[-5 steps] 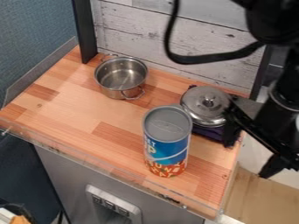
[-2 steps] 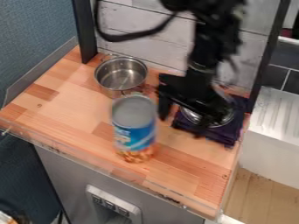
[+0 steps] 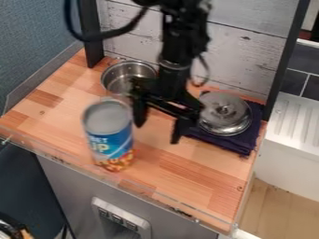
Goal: Moved the can container to the left side of the table below the silver pot
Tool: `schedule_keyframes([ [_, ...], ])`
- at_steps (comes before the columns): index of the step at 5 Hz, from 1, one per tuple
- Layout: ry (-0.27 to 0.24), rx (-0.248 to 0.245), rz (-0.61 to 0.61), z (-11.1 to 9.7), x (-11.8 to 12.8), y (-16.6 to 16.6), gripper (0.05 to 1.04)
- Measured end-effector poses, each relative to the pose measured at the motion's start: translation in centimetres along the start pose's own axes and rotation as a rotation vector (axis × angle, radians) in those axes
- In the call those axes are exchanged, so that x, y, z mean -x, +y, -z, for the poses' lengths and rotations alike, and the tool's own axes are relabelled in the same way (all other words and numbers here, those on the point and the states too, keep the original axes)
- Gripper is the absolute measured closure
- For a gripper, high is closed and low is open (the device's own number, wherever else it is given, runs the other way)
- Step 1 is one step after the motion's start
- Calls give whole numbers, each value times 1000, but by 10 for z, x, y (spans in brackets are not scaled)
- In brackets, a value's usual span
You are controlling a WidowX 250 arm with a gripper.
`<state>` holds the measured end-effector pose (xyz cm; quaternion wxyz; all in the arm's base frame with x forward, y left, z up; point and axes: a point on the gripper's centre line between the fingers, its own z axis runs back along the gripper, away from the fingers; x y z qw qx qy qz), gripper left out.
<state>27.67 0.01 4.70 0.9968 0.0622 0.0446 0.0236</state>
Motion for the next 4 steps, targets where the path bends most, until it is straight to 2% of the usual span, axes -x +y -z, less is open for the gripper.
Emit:
schedule_keyframes([
  [2,33,18,-113,3,-2,46,82],
  [3,9,56,-119,3,-8,49,82],
  [4,-42,82,-105,-12,-17,46,82],
])
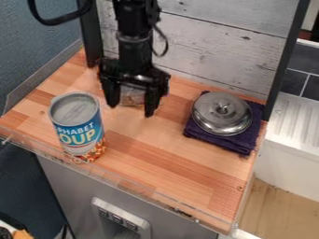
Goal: Moved the can container to the left side of the table below the silver pot
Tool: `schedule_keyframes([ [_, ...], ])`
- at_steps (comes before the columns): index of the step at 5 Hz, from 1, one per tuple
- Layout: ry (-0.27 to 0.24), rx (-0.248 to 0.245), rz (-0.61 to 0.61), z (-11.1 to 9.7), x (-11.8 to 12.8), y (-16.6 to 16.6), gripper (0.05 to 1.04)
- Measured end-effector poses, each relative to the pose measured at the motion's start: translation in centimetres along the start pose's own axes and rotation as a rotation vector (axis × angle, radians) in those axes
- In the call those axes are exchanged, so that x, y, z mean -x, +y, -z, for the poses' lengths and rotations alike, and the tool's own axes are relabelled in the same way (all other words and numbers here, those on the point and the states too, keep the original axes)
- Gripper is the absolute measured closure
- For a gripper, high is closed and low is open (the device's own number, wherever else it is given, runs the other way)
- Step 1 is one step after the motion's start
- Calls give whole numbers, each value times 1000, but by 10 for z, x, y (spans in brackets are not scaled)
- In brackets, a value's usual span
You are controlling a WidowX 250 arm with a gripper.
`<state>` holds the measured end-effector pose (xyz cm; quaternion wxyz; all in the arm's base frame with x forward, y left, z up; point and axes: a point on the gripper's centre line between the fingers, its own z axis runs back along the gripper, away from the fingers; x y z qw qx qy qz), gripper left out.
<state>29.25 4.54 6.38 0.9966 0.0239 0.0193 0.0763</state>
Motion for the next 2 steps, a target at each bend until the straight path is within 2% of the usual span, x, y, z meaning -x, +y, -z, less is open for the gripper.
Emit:
schedule_keyframes([
  [1,-84,0,50,-26,-10,-9,82],
  [2,-87,-42,48,-31,-12,-6,82],
])
